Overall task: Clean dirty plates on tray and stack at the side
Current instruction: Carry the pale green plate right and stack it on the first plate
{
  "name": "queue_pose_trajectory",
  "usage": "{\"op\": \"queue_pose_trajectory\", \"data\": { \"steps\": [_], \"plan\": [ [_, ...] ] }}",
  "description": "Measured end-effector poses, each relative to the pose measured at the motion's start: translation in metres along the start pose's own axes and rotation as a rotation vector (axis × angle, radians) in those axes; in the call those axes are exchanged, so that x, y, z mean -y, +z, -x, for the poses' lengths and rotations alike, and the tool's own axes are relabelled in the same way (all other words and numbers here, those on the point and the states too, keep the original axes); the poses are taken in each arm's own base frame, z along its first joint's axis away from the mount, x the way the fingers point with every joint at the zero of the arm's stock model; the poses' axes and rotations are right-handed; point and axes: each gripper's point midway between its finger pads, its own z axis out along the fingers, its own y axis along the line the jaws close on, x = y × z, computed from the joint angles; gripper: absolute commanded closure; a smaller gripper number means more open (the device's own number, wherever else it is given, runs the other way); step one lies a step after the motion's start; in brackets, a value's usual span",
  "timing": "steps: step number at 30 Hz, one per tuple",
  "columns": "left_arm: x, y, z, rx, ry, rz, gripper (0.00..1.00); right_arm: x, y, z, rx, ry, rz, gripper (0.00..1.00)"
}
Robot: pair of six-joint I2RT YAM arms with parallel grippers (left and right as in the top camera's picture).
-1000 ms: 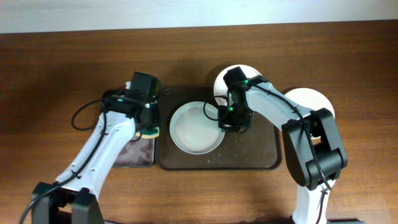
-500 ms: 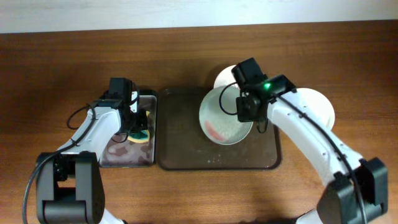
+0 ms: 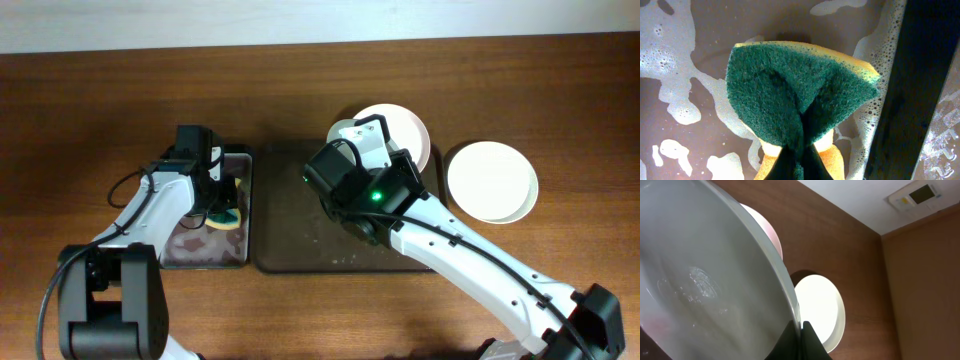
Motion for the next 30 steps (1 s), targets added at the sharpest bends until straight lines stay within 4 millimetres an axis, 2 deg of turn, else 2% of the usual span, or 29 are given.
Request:
{"op": "queue_pose_trajectory", "data": {
  "steps": [18,21,24,28,30],
  "plan": [
    [0.0,0.0,0.0,0.0,0.0,0.0,1.0,-0.004,0.003,0.003,0.0,0.041,0.029,0.96],
    [0.0,0.0,0.0,0.0,0.0,0.0,1.0,-0.005,0.023,-0.003,-0.082,0.151,0.125,0.96],
    [0.0,0.0,0.0,0.0,0.0,-0.003,1.0,0.016,0.067,-0.017,-0.236,0.372,0.23,0.96],
    [0.0,0.0,-0.001,-0.005,0.0,-0.002,1.0,0.067,0.116,-0.048,-0.403,0.642,0.291,0.96],
    [0.0,0.0,-0.001,-0.005,0.0,-0.002,1.0,0.095,0.134,-0.068,-0.467,0.77,0.302,0.96]
  ]
}}
